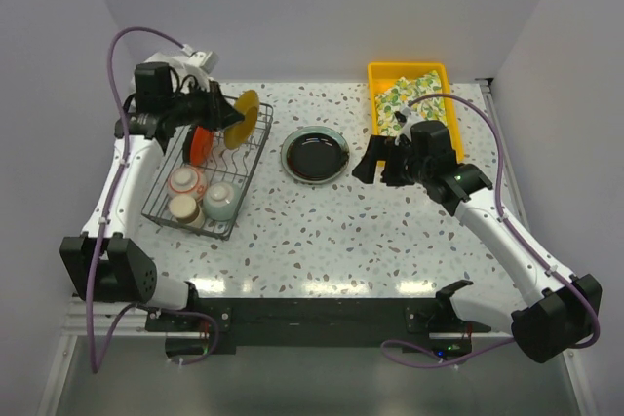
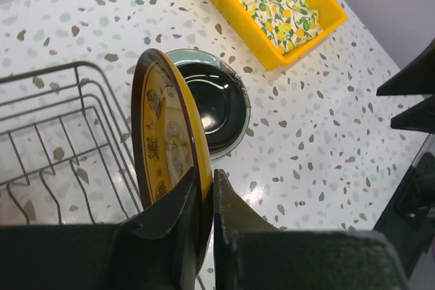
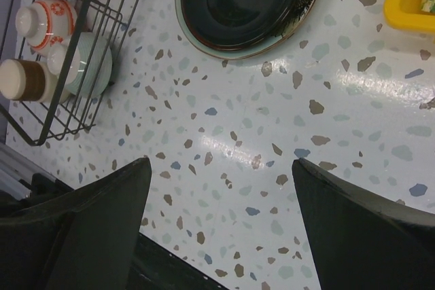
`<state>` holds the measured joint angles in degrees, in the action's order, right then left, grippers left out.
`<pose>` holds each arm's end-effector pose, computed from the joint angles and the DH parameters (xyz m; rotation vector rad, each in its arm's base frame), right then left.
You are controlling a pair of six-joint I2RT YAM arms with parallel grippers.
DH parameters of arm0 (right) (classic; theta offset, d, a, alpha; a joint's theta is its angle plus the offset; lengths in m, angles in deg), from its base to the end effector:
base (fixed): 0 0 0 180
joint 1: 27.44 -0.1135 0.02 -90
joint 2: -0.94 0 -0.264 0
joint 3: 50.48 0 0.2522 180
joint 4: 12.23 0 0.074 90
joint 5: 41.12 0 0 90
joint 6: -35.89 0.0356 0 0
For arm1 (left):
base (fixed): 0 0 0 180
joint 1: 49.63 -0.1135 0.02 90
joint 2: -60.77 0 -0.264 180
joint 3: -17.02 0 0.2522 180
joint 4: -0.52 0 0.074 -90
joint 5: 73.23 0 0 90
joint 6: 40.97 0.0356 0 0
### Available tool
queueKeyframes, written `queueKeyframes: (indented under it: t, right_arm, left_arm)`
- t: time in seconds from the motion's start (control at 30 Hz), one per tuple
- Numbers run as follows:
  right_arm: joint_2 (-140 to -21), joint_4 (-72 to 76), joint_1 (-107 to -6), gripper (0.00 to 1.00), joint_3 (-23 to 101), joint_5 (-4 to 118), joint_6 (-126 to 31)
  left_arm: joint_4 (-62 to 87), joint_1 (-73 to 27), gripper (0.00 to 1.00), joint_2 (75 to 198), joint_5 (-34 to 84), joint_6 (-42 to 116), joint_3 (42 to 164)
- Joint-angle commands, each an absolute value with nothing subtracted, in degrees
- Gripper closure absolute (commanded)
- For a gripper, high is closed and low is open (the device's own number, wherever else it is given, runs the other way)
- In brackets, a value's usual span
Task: Unload the mixed dishes from the dish rack
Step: Pick up the plate from the dish rack, then place the plate at the center of the board.
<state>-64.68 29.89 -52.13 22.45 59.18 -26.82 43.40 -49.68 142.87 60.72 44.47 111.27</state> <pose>0.2251 0.1105 0.3238 -0.0550 2.2559 0.6989 0.3159 -0.0244 0.3772 0.3778 2.0140 -0.8500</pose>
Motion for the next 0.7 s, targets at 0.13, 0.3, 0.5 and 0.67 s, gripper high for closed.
queueKeyframes:
  t: [0.13,0.3,0.5,0.67]
  right_arm:
    - [-64.89,24.91,-52.14,0.11,23.04,61.71,-22.57]
    - [-64.8,24.38,-52.05,0.12,23.31,61.1,-20.54]
    - [-64.18,24.99,-52.14,0.12,23.48,60.57,-17.99]
    - [-64.18,27.71,-52.05,0.12,25.93,58.9,-14.3]
  left_arm:
    - [42.58,-29.53,1.0,135.74,44.12,58.87,109.72]
    - [37.32,-18.79,1.0,132.93,33.05,65.01,102.16]
    - [32.31,-7.63,1.0,132.23,19.34,73.0,97.32]
    - [27.82,-0.33,1.0,132.13,10.11,78.03,92.05]
